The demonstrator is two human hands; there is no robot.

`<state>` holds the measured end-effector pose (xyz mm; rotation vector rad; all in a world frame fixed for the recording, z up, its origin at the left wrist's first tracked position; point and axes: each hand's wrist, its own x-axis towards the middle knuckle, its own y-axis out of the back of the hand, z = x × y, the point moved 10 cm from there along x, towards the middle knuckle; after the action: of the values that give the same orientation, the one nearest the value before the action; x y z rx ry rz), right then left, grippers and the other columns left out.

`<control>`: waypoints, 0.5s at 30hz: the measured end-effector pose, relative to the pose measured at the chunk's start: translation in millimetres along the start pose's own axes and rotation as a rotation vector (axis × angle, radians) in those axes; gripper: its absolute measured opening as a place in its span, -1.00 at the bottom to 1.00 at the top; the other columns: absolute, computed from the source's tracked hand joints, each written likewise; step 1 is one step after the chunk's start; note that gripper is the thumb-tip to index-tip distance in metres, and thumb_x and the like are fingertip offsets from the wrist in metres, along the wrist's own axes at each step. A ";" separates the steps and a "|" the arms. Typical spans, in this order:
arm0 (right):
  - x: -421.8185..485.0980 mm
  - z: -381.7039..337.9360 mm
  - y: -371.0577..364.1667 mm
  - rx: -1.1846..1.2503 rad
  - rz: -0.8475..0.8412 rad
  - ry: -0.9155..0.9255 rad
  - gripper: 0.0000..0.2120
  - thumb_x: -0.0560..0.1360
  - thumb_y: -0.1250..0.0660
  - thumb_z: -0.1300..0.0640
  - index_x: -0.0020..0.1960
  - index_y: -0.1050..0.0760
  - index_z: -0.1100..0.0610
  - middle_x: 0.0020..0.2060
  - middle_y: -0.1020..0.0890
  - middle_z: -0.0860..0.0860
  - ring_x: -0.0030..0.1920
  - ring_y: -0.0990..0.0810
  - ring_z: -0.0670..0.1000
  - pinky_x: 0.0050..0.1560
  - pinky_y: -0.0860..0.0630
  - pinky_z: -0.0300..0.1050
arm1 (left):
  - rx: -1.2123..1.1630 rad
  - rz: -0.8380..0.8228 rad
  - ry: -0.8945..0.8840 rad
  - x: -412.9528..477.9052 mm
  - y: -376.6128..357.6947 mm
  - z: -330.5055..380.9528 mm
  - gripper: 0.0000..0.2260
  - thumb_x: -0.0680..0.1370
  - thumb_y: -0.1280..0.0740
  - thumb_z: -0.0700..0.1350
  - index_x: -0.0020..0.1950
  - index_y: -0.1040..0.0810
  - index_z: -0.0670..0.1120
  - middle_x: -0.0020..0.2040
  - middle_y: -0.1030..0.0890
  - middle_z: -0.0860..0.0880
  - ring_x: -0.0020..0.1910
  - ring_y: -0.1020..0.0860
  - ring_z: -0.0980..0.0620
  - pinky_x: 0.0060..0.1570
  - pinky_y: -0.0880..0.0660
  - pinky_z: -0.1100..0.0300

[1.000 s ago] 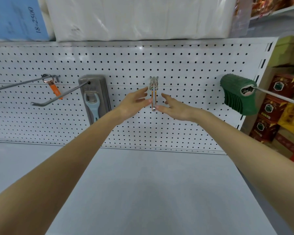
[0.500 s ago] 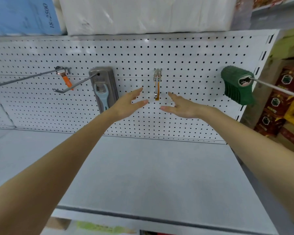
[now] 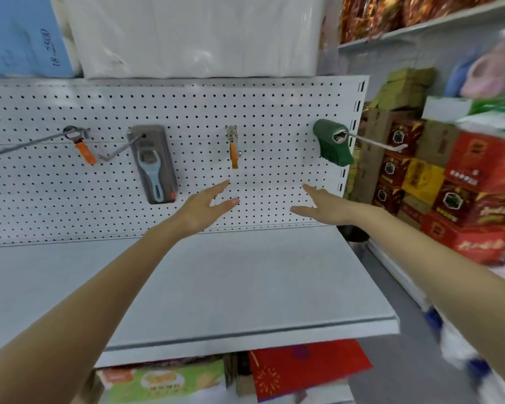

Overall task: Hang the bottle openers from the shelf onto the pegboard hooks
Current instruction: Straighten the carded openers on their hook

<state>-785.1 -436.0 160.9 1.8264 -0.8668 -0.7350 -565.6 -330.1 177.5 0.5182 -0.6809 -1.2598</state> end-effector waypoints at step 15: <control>-45.8 108.7 54.3 -0.071 0.145 -0.094 -0.07 0.46 -0.17 -0.37 0.56 0.24 0.03 0.55 -0.02 0.15 0.51 -0.08 0.21 0.46 -0.17 0.14 | 0.116 -0.088 -0.064 32.7 -81.7 91.4 -0.34 0.53 -0.17 0.29 0.56 -0.04 0.13 0.55 -0.17 0.03 0.49 -0.22 -0.04 0.41 -0.15 0.09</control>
<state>-909.8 -468.8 176.3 1.6590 -1.0104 -0.7541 -681.5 -380.2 190.8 0.6104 -0.7954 -1.3289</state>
